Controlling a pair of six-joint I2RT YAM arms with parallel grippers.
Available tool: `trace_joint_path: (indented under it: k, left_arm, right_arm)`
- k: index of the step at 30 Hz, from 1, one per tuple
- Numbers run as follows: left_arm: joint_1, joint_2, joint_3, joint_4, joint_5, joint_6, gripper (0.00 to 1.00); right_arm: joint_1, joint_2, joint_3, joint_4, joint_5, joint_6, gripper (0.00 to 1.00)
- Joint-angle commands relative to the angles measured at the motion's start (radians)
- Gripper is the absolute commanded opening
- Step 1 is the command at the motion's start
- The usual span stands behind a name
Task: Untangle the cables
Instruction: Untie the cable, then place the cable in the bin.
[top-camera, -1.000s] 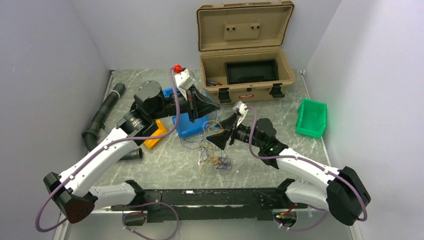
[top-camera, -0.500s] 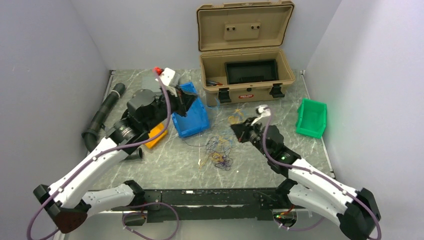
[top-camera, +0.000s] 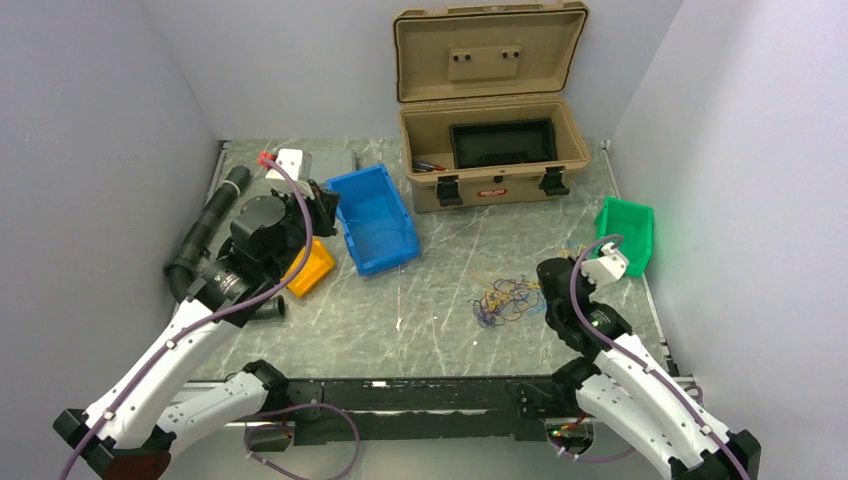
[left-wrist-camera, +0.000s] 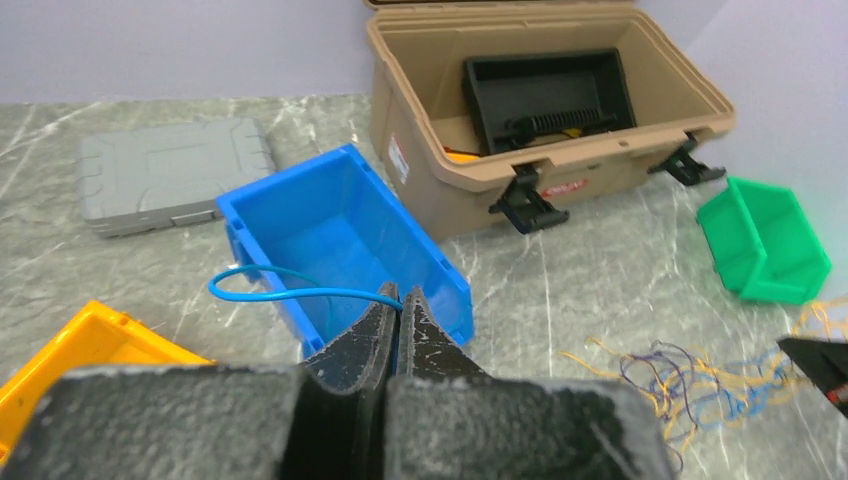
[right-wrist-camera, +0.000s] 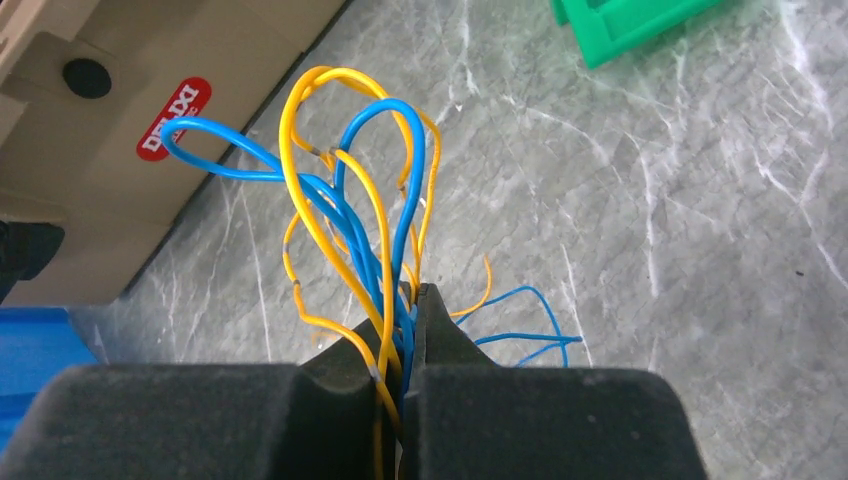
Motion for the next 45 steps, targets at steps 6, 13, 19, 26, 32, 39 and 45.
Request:
trace_joint_path:
  k: [6, 13, 19, 26, 32, 39, 45]
  left_arm:
    - [0.002, 0.047, 0.110, -0.010, 0.244, 0.072, 0.00]
    - [0.002, 0.079, 0.205, -0.006, 0.497, 0.080, 0.00]
    - [0.003, 0.101, 0.264, -0.030, 0.625, 0.074, 0.00]
    - [0.002, 0.111, 0.334, -0.096, 0.632, 0.070, 0.00]
    - [0.003, 0.132, 0.375, -0.137, 0.593, 0.060, 0.00]
    - [0.003, 0.163, 0.391, -0.138, 0.604, 0.050, 0.00]
    - [0.003, 0.155, 0.351, -0.135, 0.592, 0.053, 0.00]
  right_arm:
    - [-0.005, 0.152, 0.120, 0.248, -0.350, -0.439, 0.94]
    - [-0.001, 0.212, 0.085, 0.658, -1.043, -0.729, 0.99]
    - [0.086, 0.393, 0.184, 0.795, -1.188, -0.889, 0.94]
    - [0.147, 0.624, 0.262, 0.962, -1.208, -1.000, 0.89]
    - [0.153, 0.814, 0.349, 1.084, -1.255, -1.005, 0.77]
    - [0.160, 0.912, 0.393, 1.167, -1.163, -0.939, 0.14]
    - [0.160, 0.725, 0.244, 1.098, -0.907, -0.902, 0.00]
